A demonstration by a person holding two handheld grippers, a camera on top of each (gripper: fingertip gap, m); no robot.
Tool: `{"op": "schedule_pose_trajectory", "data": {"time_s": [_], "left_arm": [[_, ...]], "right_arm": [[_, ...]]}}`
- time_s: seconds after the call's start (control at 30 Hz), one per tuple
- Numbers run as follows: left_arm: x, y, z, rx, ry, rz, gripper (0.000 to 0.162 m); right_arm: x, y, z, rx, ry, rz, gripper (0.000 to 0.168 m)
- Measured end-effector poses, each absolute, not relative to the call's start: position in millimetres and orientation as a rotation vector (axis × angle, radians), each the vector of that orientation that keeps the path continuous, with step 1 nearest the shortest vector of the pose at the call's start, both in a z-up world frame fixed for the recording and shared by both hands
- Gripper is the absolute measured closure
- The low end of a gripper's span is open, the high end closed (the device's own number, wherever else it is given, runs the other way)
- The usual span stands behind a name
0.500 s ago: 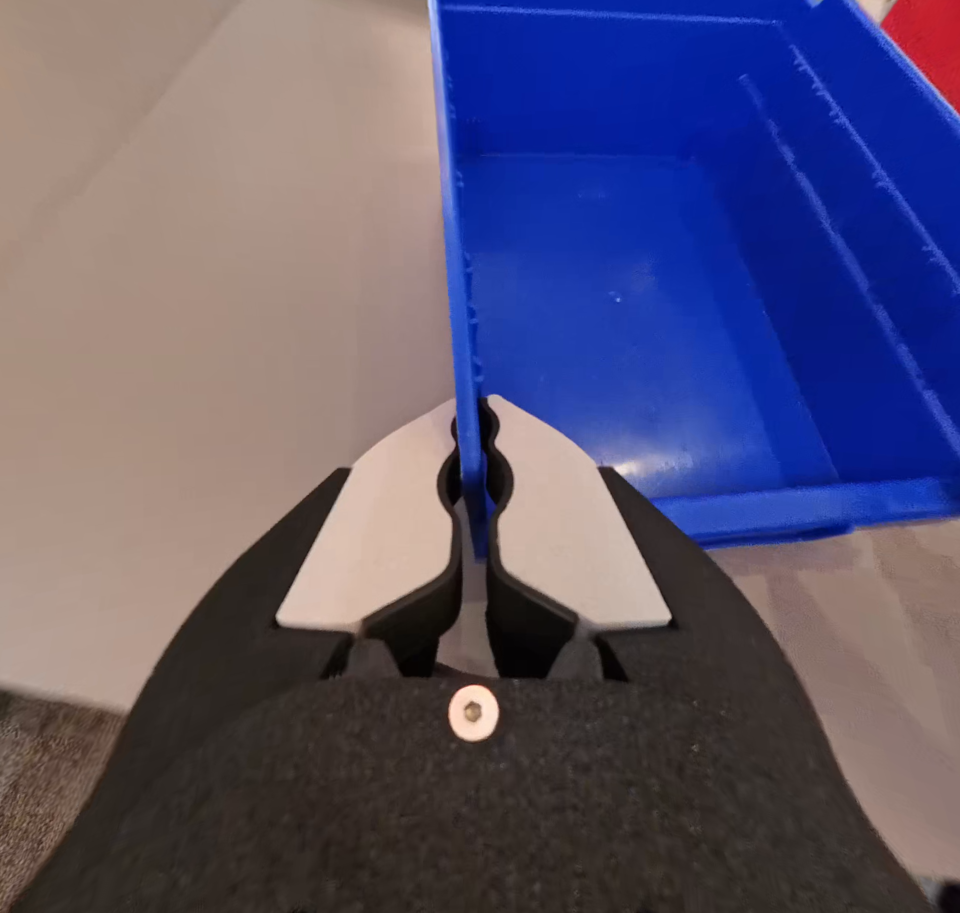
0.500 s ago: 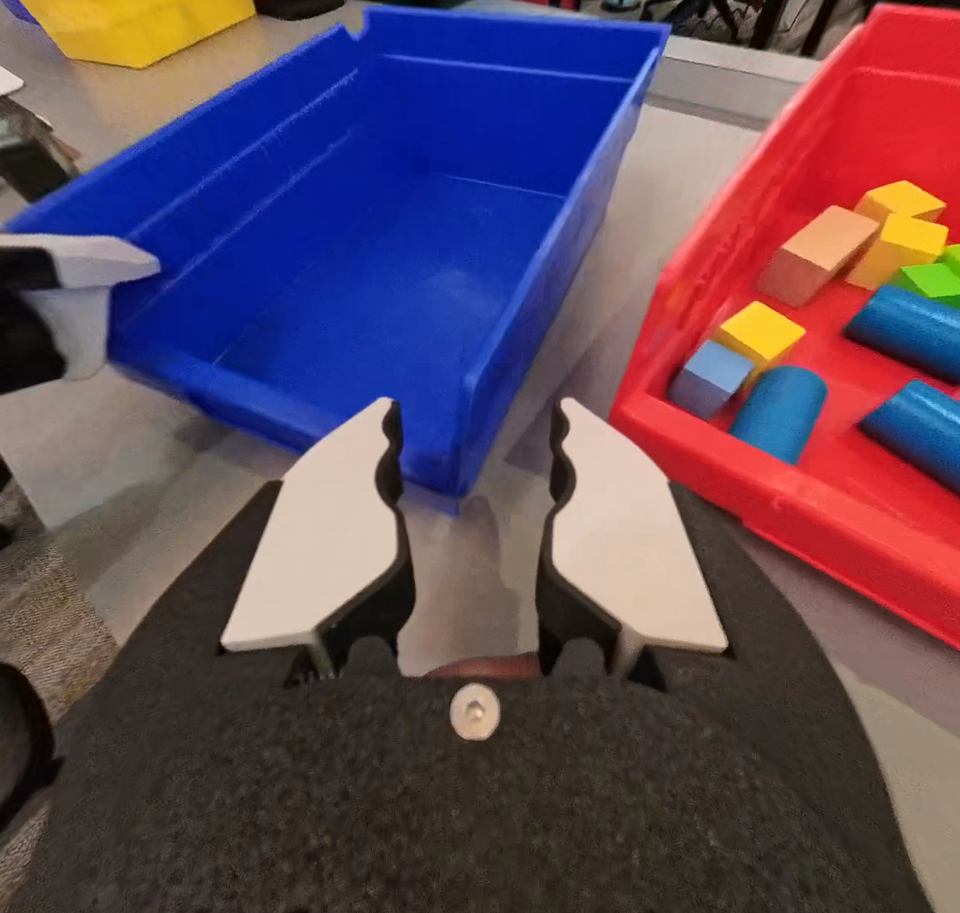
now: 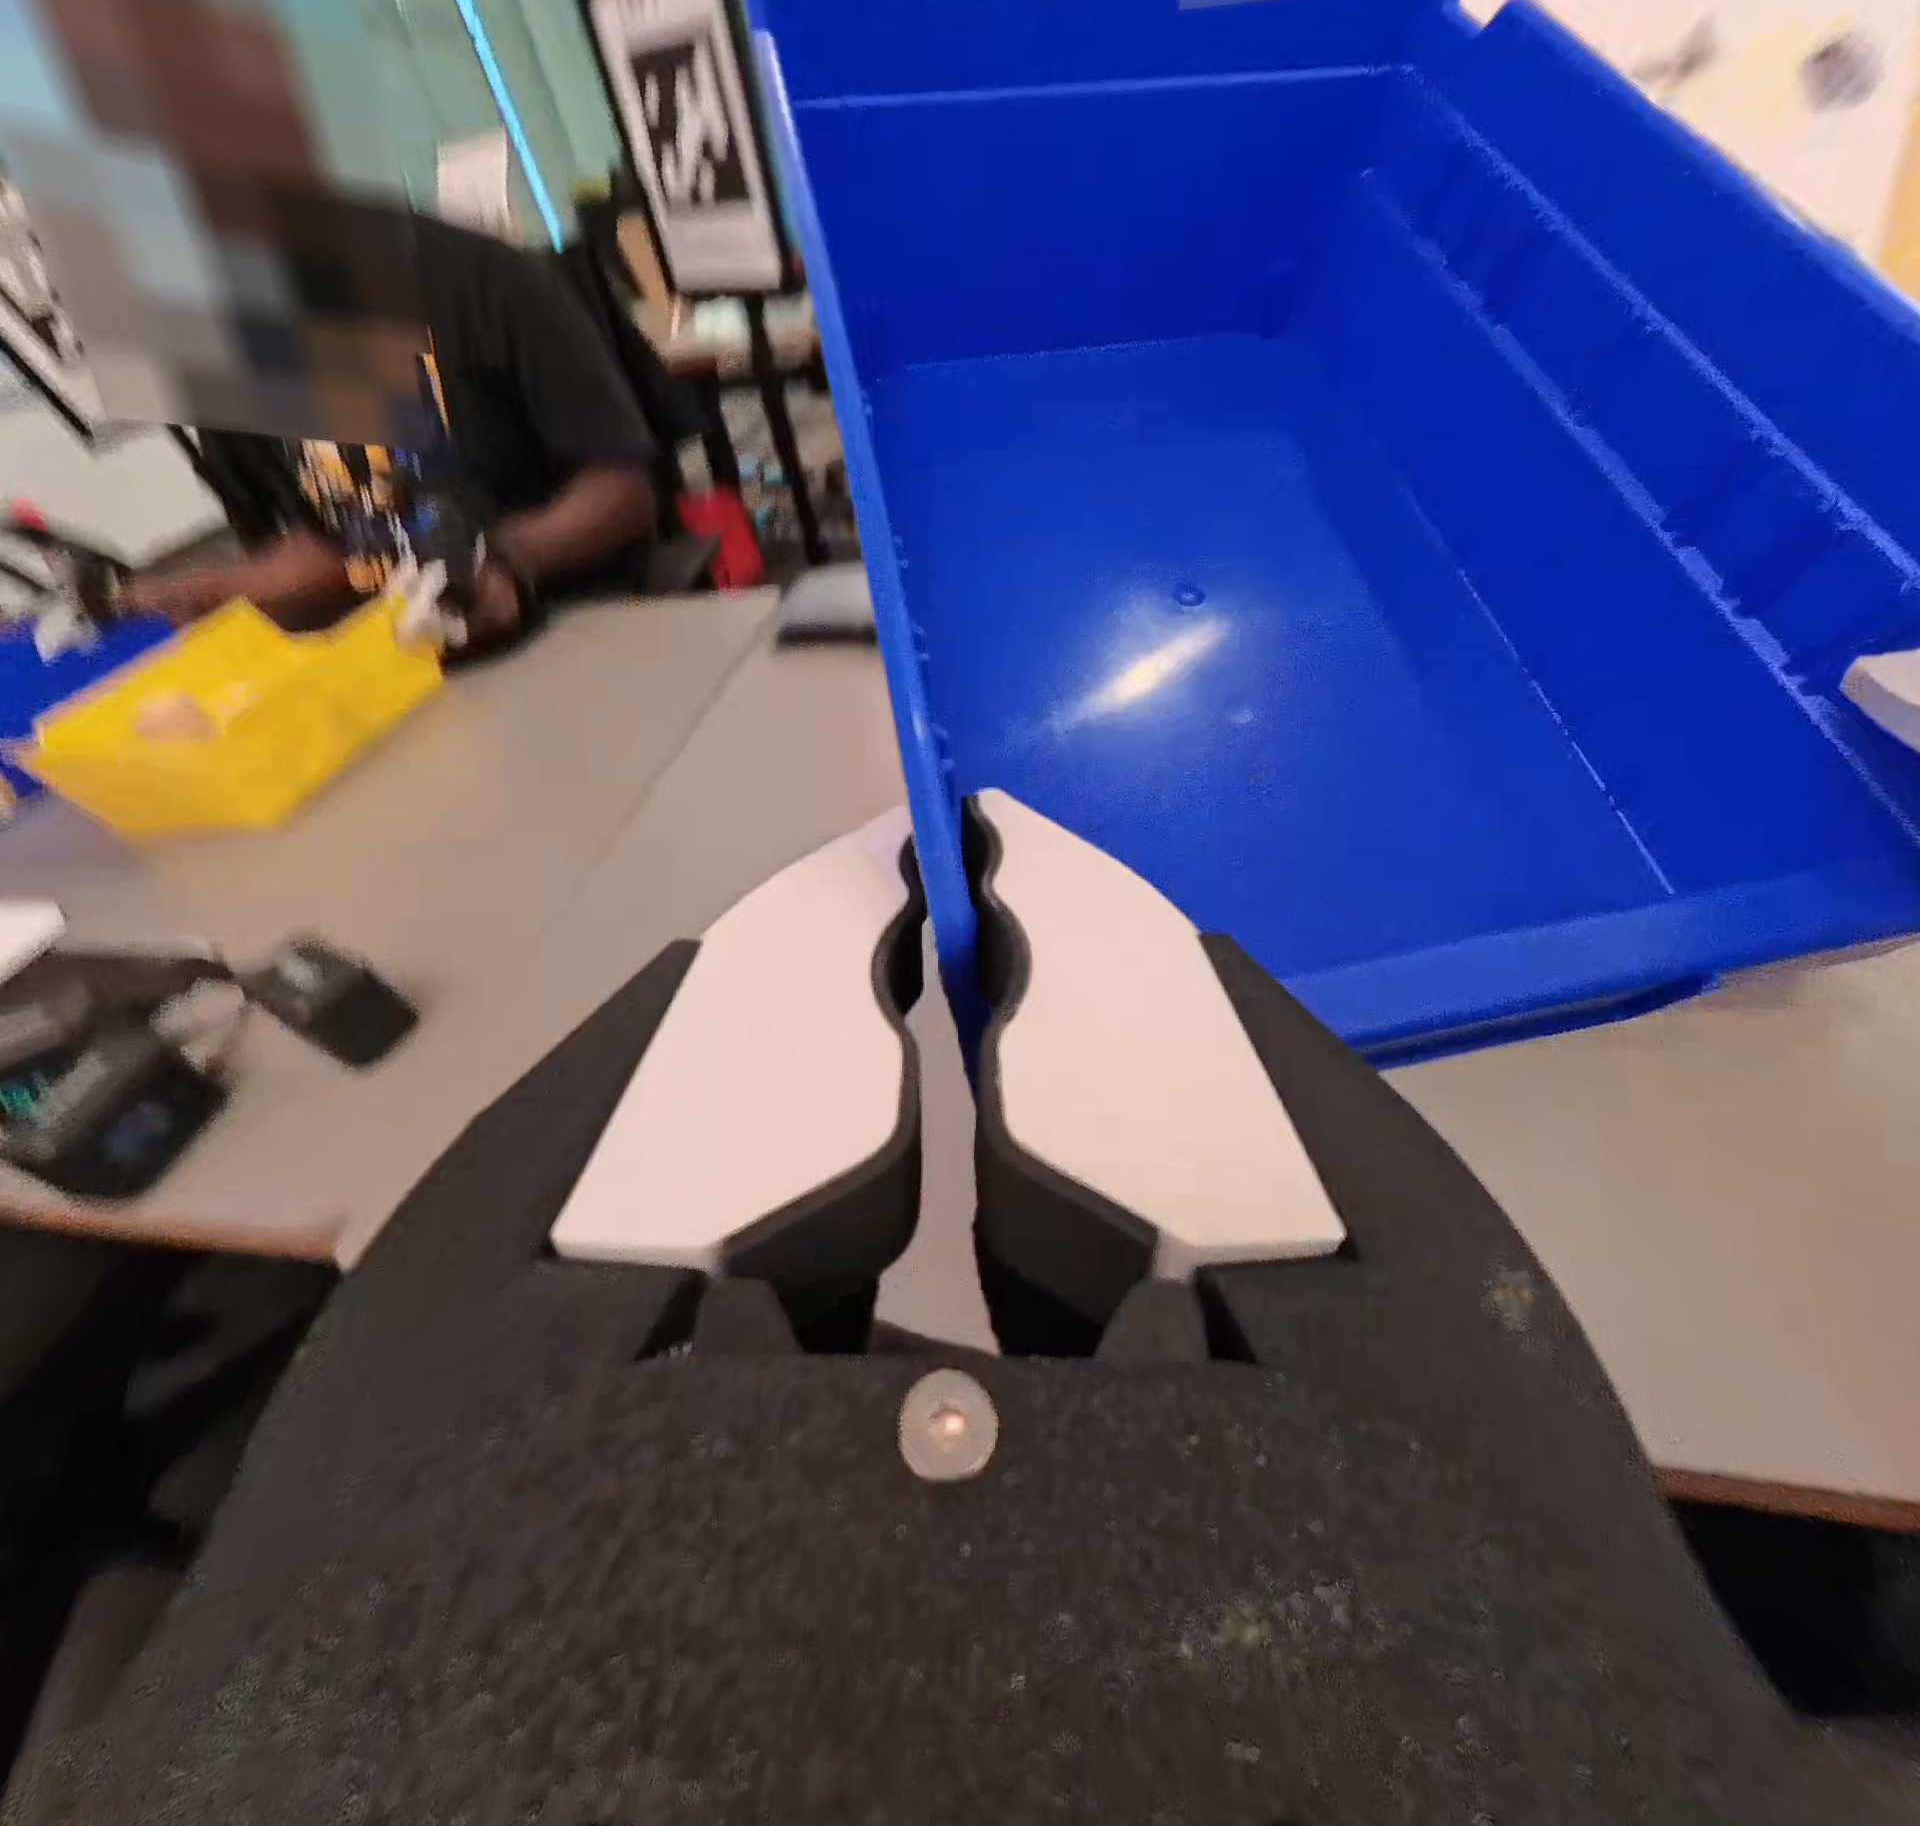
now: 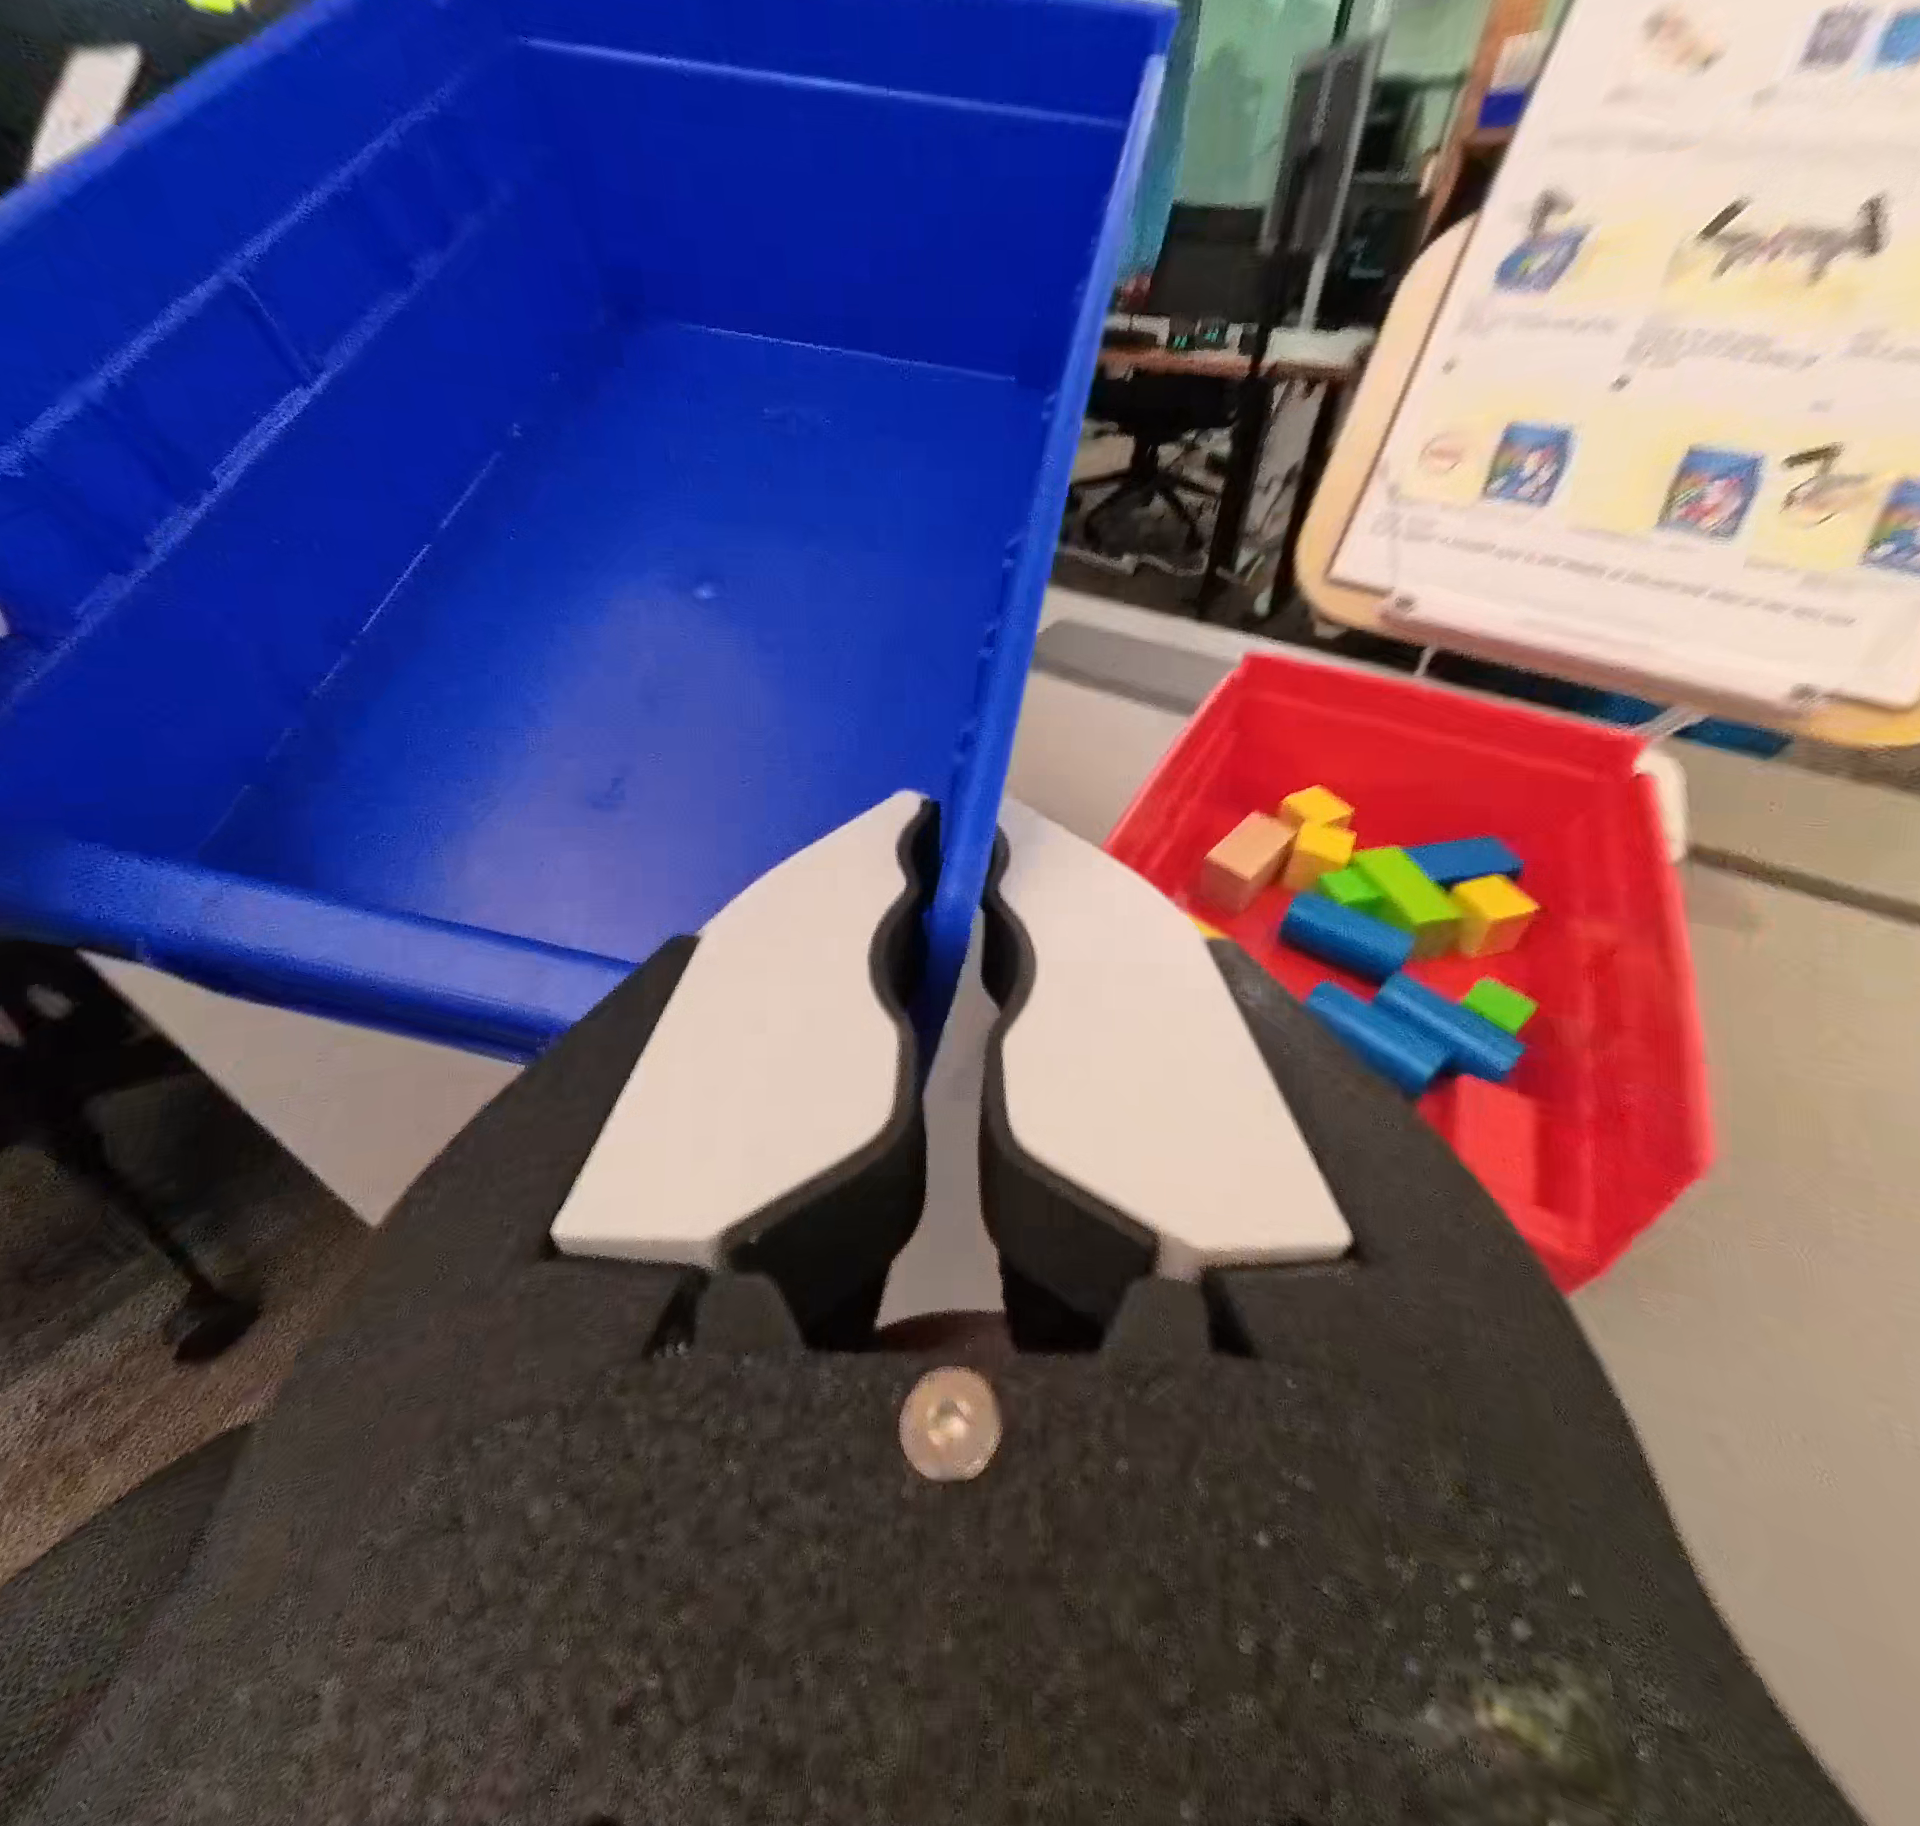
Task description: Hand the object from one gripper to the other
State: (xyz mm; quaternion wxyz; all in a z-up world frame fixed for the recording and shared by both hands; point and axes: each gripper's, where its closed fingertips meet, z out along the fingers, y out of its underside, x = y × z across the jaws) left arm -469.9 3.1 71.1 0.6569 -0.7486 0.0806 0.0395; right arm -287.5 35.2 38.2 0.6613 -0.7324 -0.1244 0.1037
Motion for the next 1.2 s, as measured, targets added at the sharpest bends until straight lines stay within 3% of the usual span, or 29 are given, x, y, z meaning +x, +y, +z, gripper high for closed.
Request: {"op": "schedule_pose_trajectory", "data": {"time_s": [0.17, 0.33, 0.5, 0.67, 0.77, 0.83, 1.03, 1.13, 1.2], "left_arm": [[-354, -12, 179, -1.475, 0.371, 0.040, 0.158], [-197, 11, 197, -1.438, 0.520, -0.124, 0.157], [-33, 63, 114, -1.583, 0.589, -0.302, 0.157], [70, 81, -26, -1.801, 0.607, -0.375, 0.157], [92, 86, -80, -1.868, 0.631, -0.332, 0.157], [95, 89, -101, -1.896, 0.631, -0.304, 0.156], [99, 94, -134, -1.962, 0.622, -0.417, 0.148], [102, 85, -130, -2.011, 0.733, -0.512, 0.130], [87, 79, -106, -1.994, 0.769, -0.594, 0.114]], "right_arm": [[-175, -7, 143, -1.440, -0.111, 0.135, 0.163], [-21, -23, 178, -1.454, 0.084, -0.040, 0.164], [137, 0, 118, -1.672, 0.120, -0.226, 0.164], [245, 17, -11, -1.913, 0.110, -0.201, 0.163], [271, 25, -82, -1.963, 0.191, -0.086, 0.164], [275, 32, -114, -1.999, 0.203, -0.053, 0.164], [280, 53, -136, -2.048, 0.259, -0.013, 0.165], [280, 53, -134, -2.038, 0.290, -0.042, 0.165], [283, 44, -117, -2.020, 0.268, -0.168, 0.154]]}}
